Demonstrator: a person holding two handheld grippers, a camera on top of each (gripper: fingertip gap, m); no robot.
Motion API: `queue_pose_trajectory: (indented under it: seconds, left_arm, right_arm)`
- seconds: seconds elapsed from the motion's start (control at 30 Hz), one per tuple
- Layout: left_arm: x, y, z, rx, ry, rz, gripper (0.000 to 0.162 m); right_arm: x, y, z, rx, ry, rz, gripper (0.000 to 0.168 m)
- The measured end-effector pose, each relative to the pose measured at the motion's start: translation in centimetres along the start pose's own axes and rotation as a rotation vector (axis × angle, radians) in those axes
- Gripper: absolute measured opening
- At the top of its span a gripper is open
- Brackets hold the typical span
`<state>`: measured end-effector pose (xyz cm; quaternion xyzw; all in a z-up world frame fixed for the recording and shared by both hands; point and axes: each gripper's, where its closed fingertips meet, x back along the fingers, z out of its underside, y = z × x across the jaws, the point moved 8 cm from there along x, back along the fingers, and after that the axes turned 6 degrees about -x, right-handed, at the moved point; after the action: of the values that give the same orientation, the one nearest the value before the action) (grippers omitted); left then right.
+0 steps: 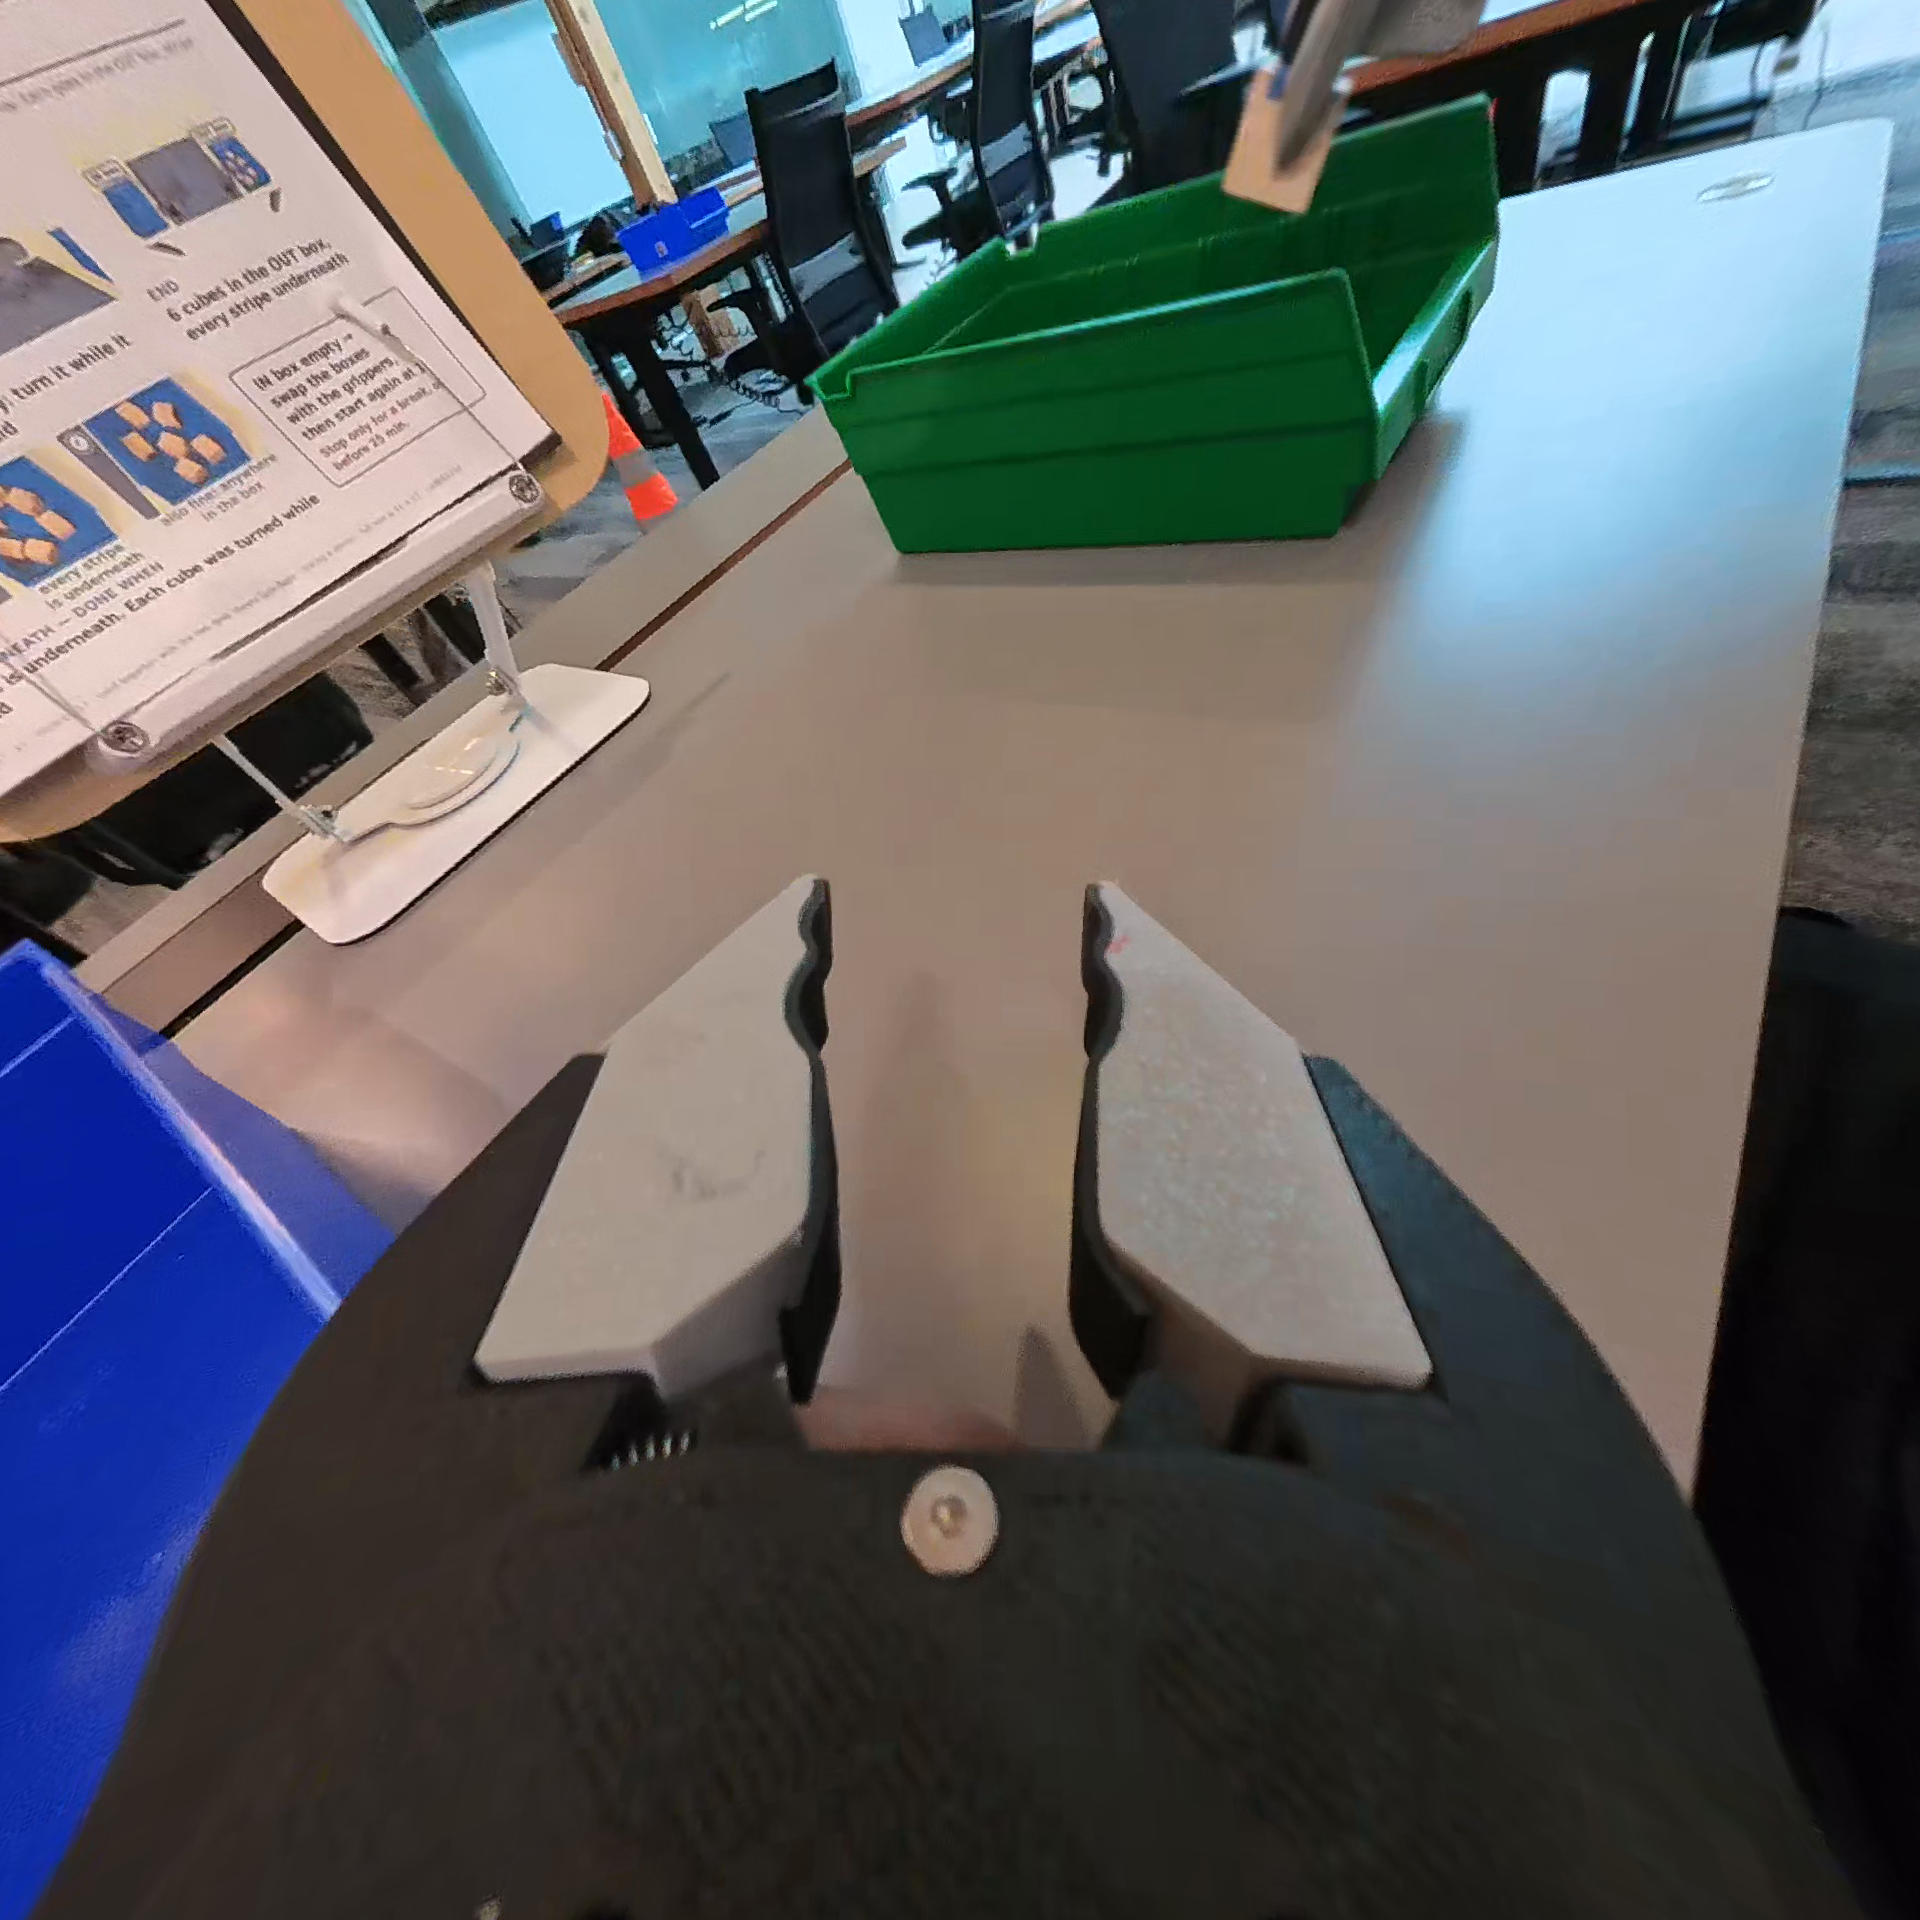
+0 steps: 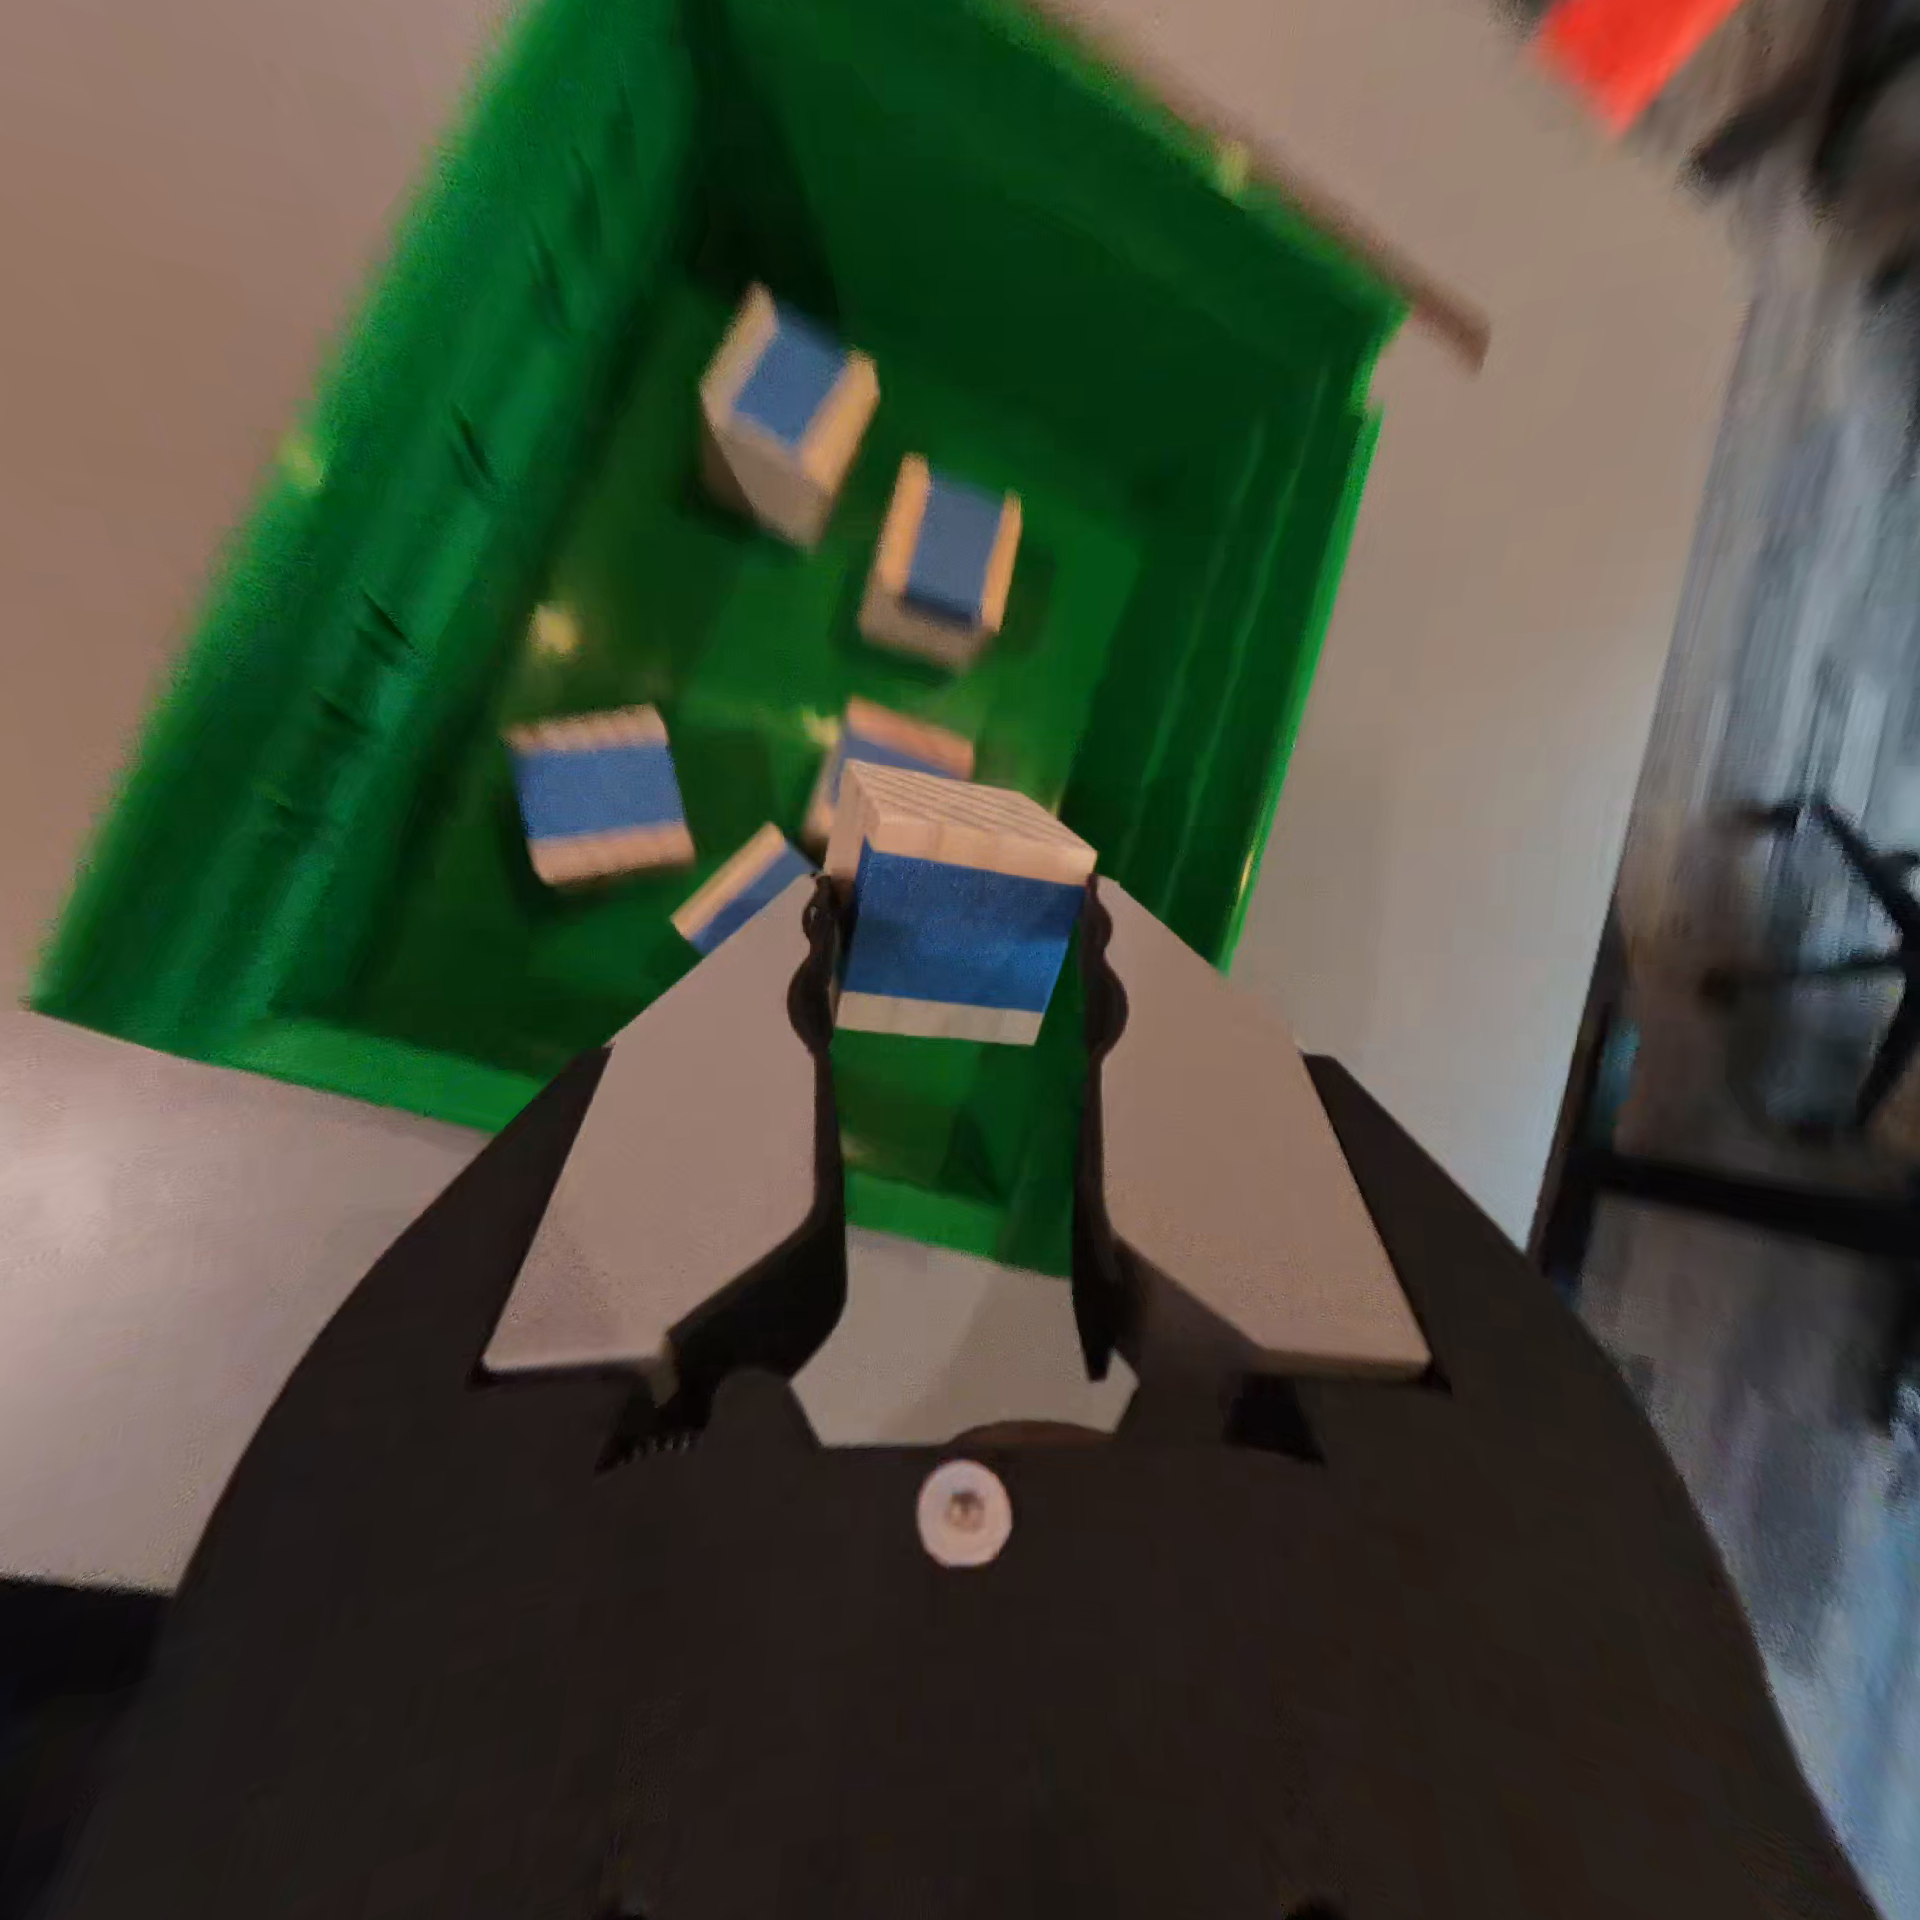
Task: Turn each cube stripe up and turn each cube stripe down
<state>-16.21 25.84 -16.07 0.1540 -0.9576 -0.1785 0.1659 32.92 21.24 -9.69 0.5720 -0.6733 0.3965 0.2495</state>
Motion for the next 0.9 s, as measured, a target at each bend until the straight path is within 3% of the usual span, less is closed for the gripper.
queue_pose_trajectory:
  seconds: [0.13, 0.33, 0.43, 0.67, 0.77, 0.9]
  left_arm:
    - [-0.3, -0.7, 0.4, 0.005, 0.021, 0.012, 0.047]
    - [-0.5, -1.5, 1.1, 0.122, 0.130, 0.059, 0.059]
    - [-0.4, -1.7, 1.9, 0.150, 0.171, 0.054, 0.064]
    - [0.1, -2.3, 2.1, 0.145, 0.195, 0.037, 0.063]
    - [0.2, -2.4, 1.6, 0.159, 0.183, 0.023, 0.063]
    - [0.5, -2.7, 1.4, 0.149, 0.195, 0.020, 0.063]
  right_arm:
    - [-3.9, -0.6, 3.0, 0.060, 0.275, 0.077, 0.045]
    - [-6.7, -0.4, 3.4, -0.025, 0.281, 0.000, 0.049]
    - [-5.6, -0.5, 3.0, -0.055, 0.175, -0.003, 0.051]
    - [0.1, -0.7, 0.0, -0.117, -0.275, -0.046, 0.061]
    - [3.8, 0.1, -1.5, -0.101, -0.503, -0.166, 0.060]
    - [6.8, 1.5, -2.7, 0.017, -0.607, -0.236, 0.074]
